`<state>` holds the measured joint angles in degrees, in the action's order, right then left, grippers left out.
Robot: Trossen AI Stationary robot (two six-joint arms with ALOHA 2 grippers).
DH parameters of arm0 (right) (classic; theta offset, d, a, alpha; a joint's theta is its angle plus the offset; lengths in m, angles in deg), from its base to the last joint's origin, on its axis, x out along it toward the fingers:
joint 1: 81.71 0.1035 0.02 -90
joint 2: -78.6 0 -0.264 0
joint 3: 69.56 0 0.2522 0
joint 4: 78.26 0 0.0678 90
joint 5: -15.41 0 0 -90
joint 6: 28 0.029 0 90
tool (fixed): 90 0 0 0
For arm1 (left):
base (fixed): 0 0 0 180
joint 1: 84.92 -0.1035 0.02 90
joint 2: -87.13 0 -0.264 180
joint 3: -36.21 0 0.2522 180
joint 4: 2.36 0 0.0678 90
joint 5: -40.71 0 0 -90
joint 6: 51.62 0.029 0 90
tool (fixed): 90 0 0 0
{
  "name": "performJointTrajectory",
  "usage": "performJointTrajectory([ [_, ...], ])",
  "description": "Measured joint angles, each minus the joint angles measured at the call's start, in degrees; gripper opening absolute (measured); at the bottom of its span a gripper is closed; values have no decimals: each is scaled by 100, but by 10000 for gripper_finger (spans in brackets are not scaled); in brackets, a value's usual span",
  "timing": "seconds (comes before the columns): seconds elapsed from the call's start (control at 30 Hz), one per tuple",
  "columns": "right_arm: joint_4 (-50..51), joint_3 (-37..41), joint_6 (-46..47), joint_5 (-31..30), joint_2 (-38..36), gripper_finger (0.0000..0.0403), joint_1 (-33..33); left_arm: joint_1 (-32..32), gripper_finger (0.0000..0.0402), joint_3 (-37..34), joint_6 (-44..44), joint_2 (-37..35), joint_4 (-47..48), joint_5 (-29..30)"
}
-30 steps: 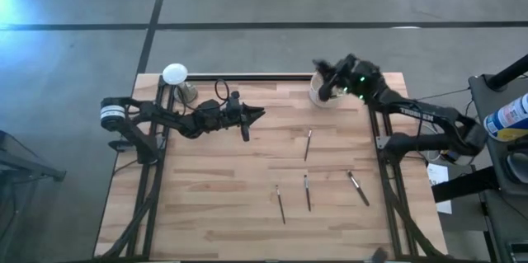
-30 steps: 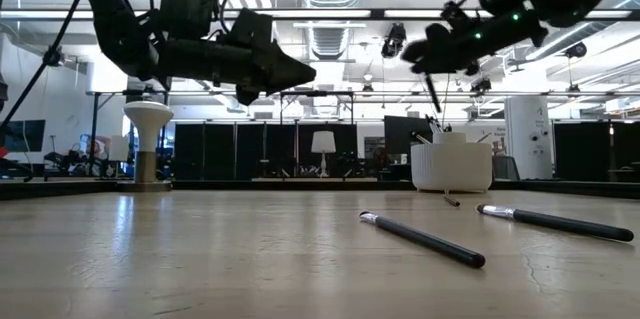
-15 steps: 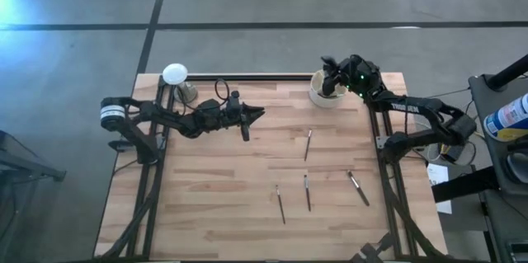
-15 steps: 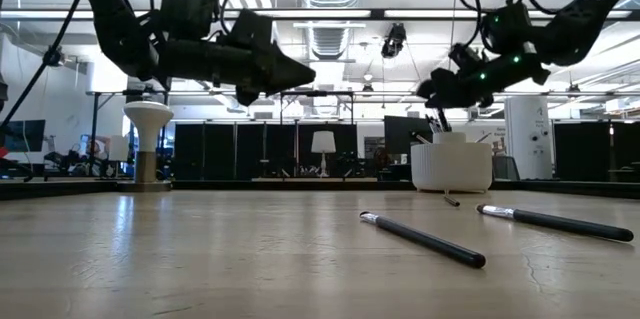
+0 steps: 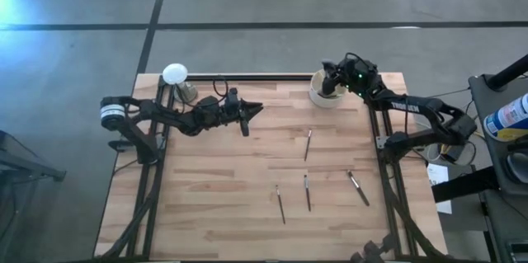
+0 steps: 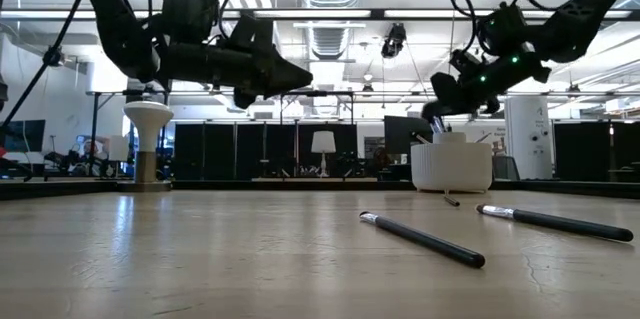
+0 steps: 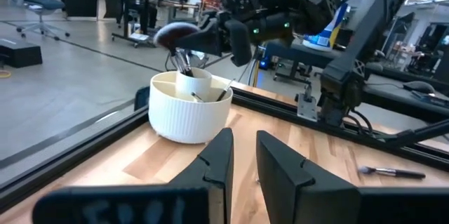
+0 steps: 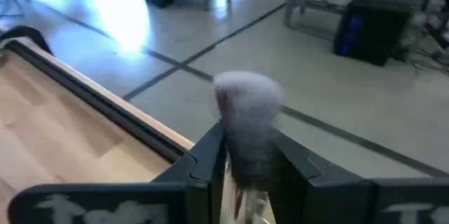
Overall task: Put items in baskets/containers
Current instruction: Put the black highlighter brush into the white pen organizer
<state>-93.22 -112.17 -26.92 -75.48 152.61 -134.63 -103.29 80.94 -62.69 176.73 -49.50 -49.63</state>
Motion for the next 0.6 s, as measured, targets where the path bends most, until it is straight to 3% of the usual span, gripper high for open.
performJointTrajectory([
  [0.3,1937,-584,155,-257,-464,129,15,-76,58,-15,-106,0,-46,-127],
  [0.6,2729,-999,488,-470,-430,174,15,-74,58,-37,-111,-2,45,-223],
])
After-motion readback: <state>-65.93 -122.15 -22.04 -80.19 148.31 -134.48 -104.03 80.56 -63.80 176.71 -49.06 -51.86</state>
